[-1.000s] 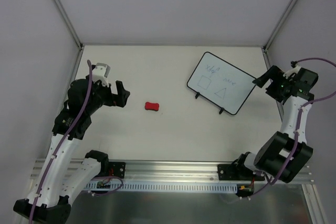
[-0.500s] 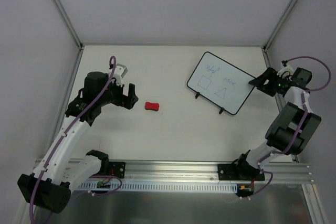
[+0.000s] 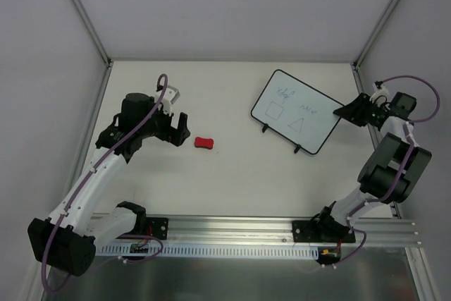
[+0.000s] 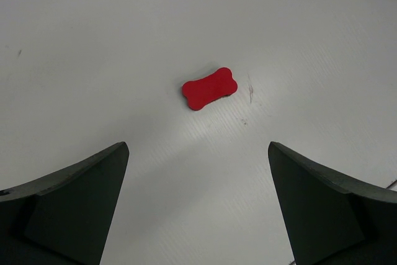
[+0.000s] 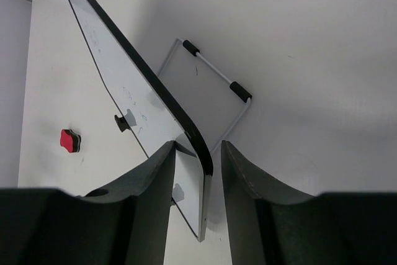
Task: Erase the whiteboard
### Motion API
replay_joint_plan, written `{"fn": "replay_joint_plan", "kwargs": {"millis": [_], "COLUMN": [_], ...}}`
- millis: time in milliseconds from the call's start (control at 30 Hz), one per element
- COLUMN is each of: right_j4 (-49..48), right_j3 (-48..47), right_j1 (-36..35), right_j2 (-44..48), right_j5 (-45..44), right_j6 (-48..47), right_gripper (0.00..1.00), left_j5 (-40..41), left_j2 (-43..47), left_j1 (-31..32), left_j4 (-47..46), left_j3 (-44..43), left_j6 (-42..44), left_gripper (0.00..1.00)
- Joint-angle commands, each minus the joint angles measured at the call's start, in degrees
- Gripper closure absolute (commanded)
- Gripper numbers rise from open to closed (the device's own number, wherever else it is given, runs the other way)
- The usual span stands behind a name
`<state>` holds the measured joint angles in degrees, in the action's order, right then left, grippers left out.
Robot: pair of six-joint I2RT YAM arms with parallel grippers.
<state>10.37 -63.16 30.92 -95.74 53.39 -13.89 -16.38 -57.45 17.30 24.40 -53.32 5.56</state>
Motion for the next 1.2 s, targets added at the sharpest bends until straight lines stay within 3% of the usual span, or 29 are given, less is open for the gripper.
{"fn": "replay_joint_plan", "kwargs": {"millis": [0,133,467,633,933,1167], "right_j4": [-1.76,-1.85,-2.02,-2.29,-2.99,-2.81], "right_j3": [1.54,3.48,7.43,9.62,11.83,11.56], "right_j1": [-0.16,-0.24,-0.33,-0.24,-0.15,-0.07], "right_j2": [3.19,4.86,8.47,8.64,8.56,9.17], "right_j5": [2.07,1.81,0.93,0.32,-1.44,-2.14], "right_j6": [-1.05,-1.14,-0.17,-0.26,-0.79,-0.87], "right_gripper": [0.62,0.69,0.99,0.98,0.88,0.85], "left_j5": [-2.08,-2.34,-6.02,-6.64,-7.61,-7.35], "left_j2": [-1.43,-2.66,-6.79,-11.54,-19.27,-27.0], "left_j1": [0.89,1.42,3.88,6.42,9.06,10.56], "left_j4": [-2.61,-3.31,-4.54,-4.72,-5.94,-6.83], "left_j3": [-1.87,-2.49,-2.14,-2.58,-3.63,-6.61], "left_j6": [1.82,1.91,4.8,6.56,11.92,23.41], "left_gripper": [0.01,0.01,0.01,0.01,0.05,0.1]}}
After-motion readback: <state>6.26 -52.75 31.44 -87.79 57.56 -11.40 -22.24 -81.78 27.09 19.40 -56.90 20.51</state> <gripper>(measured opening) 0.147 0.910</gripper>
